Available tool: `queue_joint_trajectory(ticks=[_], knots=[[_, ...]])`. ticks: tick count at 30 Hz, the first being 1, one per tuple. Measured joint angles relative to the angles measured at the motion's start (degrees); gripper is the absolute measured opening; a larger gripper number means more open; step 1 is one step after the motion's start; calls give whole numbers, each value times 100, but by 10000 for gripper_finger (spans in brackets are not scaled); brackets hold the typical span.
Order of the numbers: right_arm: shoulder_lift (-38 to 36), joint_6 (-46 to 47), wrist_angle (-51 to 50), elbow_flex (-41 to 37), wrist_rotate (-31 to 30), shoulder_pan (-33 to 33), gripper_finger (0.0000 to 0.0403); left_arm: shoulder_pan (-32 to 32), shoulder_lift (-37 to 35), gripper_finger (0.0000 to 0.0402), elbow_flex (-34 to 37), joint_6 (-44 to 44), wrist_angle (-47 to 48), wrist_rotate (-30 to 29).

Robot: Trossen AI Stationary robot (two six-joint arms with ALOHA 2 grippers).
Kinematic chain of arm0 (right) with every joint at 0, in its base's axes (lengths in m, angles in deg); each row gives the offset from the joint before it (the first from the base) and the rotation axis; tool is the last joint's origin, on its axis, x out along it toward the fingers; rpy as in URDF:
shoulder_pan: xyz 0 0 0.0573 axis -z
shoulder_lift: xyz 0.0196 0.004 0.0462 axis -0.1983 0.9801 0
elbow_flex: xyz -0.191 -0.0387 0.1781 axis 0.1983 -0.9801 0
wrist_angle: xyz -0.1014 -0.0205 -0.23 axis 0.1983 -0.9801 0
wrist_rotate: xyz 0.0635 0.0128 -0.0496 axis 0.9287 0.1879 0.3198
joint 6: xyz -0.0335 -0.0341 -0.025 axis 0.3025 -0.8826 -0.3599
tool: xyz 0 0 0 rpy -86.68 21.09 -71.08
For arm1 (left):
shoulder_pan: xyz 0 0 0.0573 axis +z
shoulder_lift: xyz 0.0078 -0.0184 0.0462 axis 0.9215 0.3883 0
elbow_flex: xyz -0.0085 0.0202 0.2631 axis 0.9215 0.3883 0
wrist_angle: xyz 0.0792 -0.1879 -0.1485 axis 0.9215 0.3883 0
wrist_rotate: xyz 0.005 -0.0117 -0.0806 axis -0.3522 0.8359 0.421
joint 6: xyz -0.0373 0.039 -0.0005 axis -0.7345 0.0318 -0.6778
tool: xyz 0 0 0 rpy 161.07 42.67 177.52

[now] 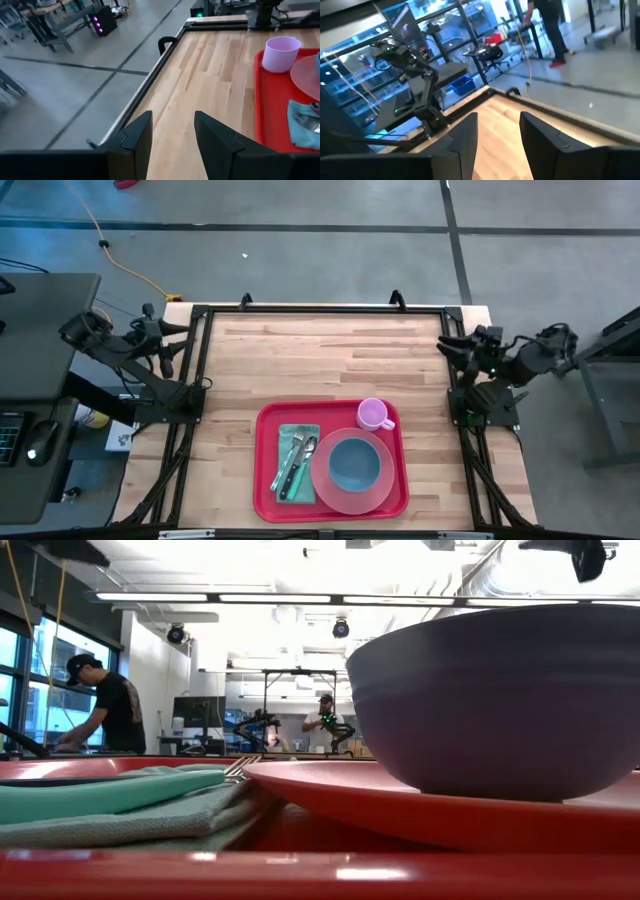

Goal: Set up tray
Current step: Return to Home Position

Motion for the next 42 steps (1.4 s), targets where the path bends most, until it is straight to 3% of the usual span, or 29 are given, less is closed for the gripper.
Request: queue_joint_trajectory(ticks=[7,12,18,26,30,35,42], knots=[[-11,981,-293,-859,790,722,126,0,-910,177,944,-318,-170,255],[-34,1162,-273,-1199,1415,1466,86,1,-1347,177,1433,-556,-178,609],[12,766,-371,-1224,2037,2347,7,0,-1480,177,1692,-664,-177,1052],[7,879,-934,-1224,3528,3243,2,0,-1478,177,1737,-651,-443,1173],[-3,837,-932,-1224,3858,3354,1,0,-1453,177,1941,-305,-1196,963],[0,755,-926,-1224,4014,3360,1,0,-1445,177,2701,183,-2378,653],[-7,623,-922,-1224,4099,3360,0,0,-1475,177,3522,-49,-3190,-236]])
